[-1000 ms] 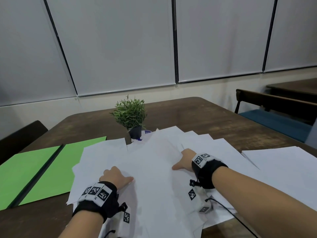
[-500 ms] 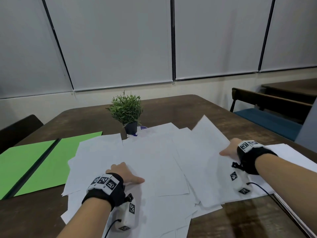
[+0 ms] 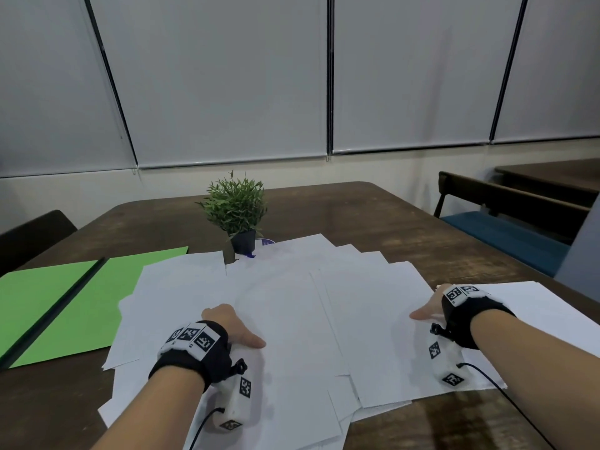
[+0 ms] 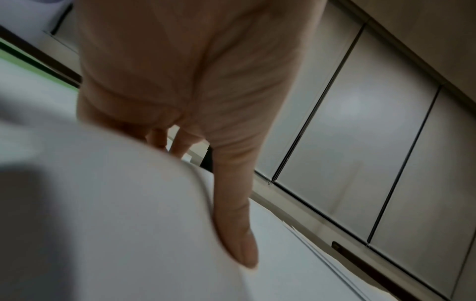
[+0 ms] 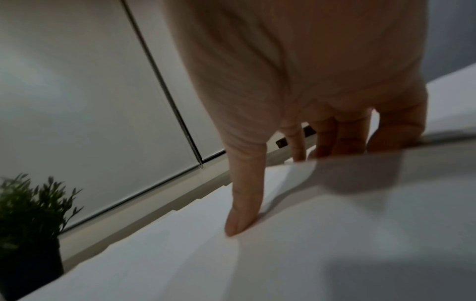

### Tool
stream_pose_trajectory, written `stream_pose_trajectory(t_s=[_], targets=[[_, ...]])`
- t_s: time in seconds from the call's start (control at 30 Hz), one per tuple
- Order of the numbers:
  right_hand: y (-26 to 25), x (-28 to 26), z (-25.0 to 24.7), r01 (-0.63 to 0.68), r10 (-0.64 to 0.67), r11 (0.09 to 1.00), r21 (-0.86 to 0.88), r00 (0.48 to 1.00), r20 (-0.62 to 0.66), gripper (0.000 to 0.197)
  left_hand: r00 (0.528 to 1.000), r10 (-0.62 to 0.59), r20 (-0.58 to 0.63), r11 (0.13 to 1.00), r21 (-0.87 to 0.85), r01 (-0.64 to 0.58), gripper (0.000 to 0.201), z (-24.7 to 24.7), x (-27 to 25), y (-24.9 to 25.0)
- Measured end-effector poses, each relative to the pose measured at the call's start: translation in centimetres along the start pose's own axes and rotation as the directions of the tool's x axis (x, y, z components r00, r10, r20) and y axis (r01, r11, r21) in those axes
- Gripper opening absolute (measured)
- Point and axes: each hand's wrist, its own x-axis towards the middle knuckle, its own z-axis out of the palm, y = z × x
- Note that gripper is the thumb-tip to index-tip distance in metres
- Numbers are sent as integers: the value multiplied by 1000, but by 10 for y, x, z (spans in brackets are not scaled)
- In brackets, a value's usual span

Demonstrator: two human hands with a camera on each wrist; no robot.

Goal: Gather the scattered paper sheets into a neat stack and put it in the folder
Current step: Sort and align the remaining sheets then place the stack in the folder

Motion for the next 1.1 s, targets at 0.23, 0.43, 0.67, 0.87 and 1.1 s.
stream_pose_trajectory(t_s=[0.23, 0.43, 0.67, 0.87, 1.1], targets=[[-3, -7, -1, -4, 4, 1000, 8, 1000, -2, 79, 978, 104, -180, 968, -208, -141, 43, -3, -2, 6], [-1, 14, 8, -27, 24, 998, 62, 999, 46, 85, 750, 234, -619, 840, -259, -476, 22, -34, -21, 23], [7, 9, 8, -20, -2, 935, 353, 998, 62, 65, 737, 134, -662, 544, -572, -613, 19, -57, -52, 71], [19, 16, 1, -91, 71, 532, 842, 995, 63, 81, 915, 285, -286, 621, -672, -404, 24, 8, -55, 106], [14, 13, 7, -72, -31, 724, 686, 990, 137, 100, 932, 354, -72, 824, -447, -348, 31, 50, -58, 117]])
